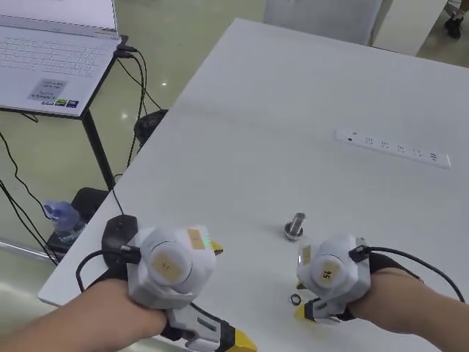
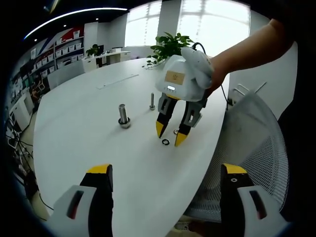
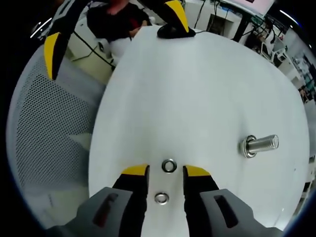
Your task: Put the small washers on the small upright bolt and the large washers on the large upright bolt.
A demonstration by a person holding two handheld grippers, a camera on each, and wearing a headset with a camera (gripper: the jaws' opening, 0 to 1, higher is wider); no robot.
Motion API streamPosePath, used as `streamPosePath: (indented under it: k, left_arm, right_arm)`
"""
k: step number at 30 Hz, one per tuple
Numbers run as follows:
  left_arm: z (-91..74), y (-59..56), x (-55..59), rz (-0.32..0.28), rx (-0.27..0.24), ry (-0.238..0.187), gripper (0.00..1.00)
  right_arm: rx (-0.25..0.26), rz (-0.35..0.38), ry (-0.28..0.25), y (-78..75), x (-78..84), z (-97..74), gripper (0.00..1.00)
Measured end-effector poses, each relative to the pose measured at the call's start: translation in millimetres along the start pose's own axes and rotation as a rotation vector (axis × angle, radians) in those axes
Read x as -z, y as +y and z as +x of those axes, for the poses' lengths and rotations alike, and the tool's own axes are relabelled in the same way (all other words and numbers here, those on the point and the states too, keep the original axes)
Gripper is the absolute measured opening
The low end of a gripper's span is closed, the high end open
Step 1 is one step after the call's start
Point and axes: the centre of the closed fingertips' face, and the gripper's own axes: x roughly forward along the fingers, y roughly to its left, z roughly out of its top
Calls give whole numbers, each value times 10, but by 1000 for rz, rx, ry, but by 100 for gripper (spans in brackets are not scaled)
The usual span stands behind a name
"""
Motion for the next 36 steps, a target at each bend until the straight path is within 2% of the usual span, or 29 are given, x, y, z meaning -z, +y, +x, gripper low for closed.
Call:
streamPosePath:
  k: [8, 19, 22, 24, 32, 36]
  left_arm:
    - [5, 4, 15, -6, 4, -1, 89]
    - [-4, 45, -33, -8, -1, -13, 88]
    - [-10, 59, -16, -11, -6, -10, 88]
    - [-11, 64, -8, -17, -10, -12, 87]
    - [3, 63, 6, -20, -15, -10, 86]
    - [-13, 80, -26, -24, -23, -20, 85]
  right_arm:
    - [-3, 11, 11, -2, 6, 8, 26]
    - [9, 41, 44, -32, 4, 15, 21]
    - [4, 33, 53, -22, 1, 16, 20]
    - [15, 41, 61, -31, 4, 20, 15]
    - [23, 38, 100, -25, -7, 22, 14]
    - [24, 5, 129, -19, -8, 32, 13]
